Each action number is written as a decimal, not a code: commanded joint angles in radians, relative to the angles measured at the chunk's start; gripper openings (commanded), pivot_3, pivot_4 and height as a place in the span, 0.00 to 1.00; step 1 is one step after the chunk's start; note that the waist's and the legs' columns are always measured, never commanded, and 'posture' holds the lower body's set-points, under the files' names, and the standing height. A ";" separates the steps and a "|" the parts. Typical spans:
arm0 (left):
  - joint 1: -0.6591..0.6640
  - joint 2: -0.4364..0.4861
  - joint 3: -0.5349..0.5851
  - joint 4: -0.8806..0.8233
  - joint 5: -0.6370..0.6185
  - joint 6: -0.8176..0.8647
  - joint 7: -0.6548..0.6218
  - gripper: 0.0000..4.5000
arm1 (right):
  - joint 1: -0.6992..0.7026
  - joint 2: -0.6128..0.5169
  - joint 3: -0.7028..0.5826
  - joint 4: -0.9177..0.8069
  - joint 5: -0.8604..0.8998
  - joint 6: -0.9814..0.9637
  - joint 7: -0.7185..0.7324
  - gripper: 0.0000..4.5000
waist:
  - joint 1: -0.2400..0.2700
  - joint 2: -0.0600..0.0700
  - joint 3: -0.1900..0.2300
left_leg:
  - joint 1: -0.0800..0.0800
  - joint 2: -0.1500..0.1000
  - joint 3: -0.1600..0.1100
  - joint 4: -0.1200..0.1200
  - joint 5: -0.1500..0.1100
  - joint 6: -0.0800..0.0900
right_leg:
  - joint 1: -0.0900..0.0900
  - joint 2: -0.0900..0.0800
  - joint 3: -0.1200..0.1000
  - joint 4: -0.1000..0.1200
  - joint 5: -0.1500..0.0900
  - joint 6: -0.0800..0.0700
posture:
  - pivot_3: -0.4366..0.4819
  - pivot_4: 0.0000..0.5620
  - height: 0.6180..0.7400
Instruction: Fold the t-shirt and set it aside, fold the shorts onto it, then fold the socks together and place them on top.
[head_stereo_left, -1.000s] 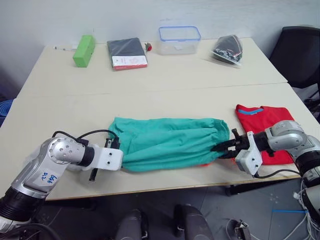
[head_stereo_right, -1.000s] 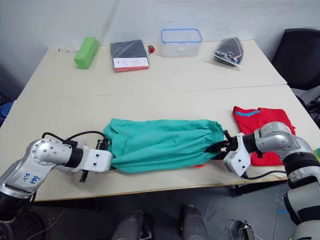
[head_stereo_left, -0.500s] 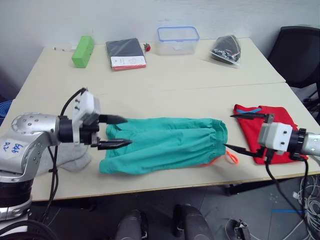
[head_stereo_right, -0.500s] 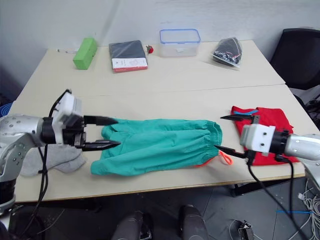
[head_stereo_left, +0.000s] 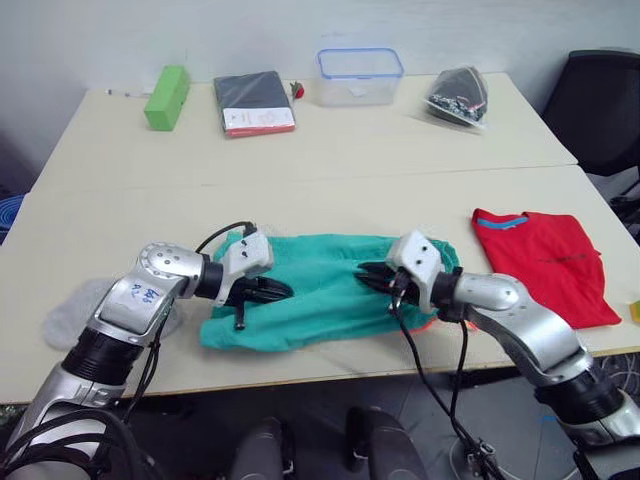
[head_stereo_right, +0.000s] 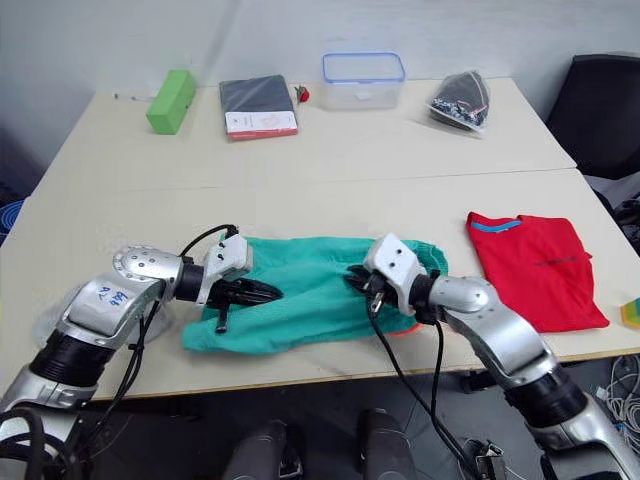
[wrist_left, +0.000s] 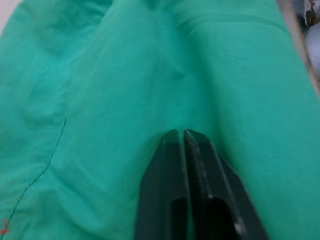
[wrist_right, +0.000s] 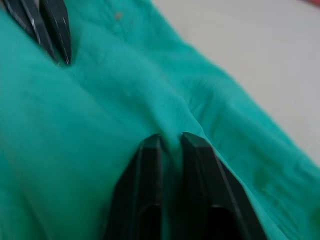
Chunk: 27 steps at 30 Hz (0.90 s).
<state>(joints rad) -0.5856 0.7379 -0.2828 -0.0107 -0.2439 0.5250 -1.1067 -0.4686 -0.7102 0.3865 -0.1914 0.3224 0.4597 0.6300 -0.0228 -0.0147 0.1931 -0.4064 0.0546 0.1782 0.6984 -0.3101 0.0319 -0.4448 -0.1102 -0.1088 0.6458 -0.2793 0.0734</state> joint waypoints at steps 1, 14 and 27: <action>-0.048 -0.028 -0.008 0.067 0.063 -0.049 0.029 0.00 | -0.052 0.037 -0.007 0.111 -0.113 -0.015 -0.020 0.01 | 0.000 0.000 0.000 | 0.000 -0.001 0.000 0.000 0.000 0.001 | 0.000 0.000 -0.001 0.000 0.000 0.000 | 0.48 0.27 1.00; -0.156 -0.160 0.081 0.340 0.178 -0.217 0.228 0.00 | -0.170 0.287 -0.368 0.338 -0.020 0.143 -0.191 0.01 | -0.003 -0.001 0.000 | 0.000 -0.003 0.001 -0.001 0.002 0.003 | 0.000 -0.003 -0.003 0.001 0.003 0.004 | 0.48 0.27 1.00; -0.137 -0.173 0.196 0.051 -0.090 0.115 0.121 0.00 | -0.103 0.324 -0.223 0.050 -0.041 0.132 -0.053 0.01 | -0.006 -0.001 0.000 | 0.000 -0.002 0.000 -0.003 0.002 0.002 | 0.000 -0.001 -0.001 0.001 0.003 0.004 | 0.48 0.27 1.00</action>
<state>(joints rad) -0.7152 0.5663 -0.0448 0.0602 -0.3503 0.6425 -0.9880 -0.5779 -0.3914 0.1338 -0.0993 0.3051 0.6092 0.5724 -0.0291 -0.0153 0.1927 -0.4063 0.0517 0.1785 0.6958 -0.3078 0.0340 -0.4446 -0.1113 -0.1098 0.6466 -0.2768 0.0777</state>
